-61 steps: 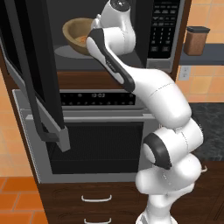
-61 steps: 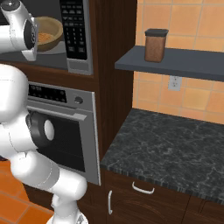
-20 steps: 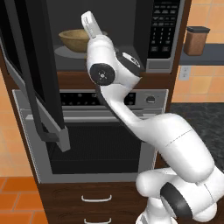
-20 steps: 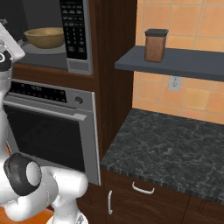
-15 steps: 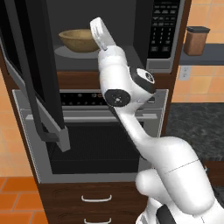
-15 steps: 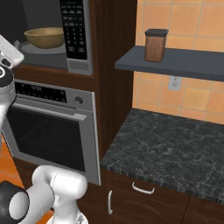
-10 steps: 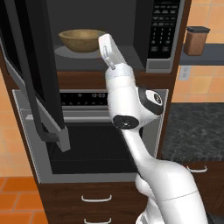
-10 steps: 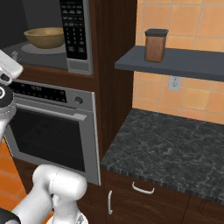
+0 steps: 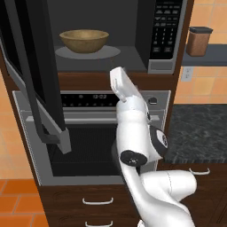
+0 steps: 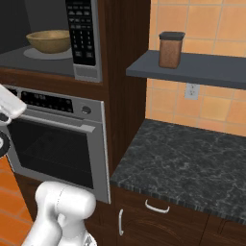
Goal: Open the microwave, place the bowl with waffle inside the microwave, then close the microwave door and turn it on.
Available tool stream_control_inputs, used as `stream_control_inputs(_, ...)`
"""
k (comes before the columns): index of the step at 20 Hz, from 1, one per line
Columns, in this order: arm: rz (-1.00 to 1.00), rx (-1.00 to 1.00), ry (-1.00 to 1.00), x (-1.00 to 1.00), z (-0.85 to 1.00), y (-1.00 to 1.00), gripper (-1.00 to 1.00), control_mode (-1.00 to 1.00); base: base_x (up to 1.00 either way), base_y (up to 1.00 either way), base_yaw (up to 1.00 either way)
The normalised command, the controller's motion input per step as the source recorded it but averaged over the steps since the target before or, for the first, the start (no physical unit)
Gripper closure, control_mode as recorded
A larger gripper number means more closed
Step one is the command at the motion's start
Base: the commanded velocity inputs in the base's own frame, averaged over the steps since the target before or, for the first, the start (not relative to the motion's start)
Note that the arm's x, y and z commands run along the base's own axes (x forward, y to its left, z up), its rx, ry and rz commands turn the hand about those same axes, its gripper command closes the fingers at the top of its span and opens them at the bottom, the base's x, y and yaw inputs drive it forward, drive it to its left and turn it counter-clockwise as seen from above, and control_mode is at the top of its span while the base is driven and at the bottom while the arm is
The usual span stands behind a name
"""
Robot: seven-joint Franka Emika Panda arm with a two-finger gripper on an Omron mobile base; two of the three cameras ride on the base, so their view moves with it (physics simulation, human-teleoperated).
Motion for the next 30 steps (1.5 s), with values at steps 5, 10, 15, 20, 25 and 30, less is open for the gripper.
stream_control_inputs(5,-0.24,-0.12,0.16,-0.25,-0.47,0.00,-1.00,-1.00,0.00,0.00,0.00)
stream_control_inputs(10,-0.20,-0.39,0.09,0.09,-0.52,0.00,-1.00,-1.00,0.00,0.00,0.00)
stream_control_inputs(15,-0.09,-0.37,0.01,0.12,-0.70,0.00,-1.00,-1.00,0.00,0.00,0.00)
stream_control_inputs(20,-0.05,-0.28,-0.06,0.00,-0.71,0.22,-1.00,-1.00,0.00,0.00,0.00)
stream_control_inputs(25,-0.05,-0.29,-0.13,0.00,-0.52,0.64,-1.00,-1.00,0.00,0.00,0.00)
stream_control_inputs(30,-0.02,-0.26,-0.14,-0.12,-0.12,0.74,1.00,-1.00,0.00,0.00,0.00)
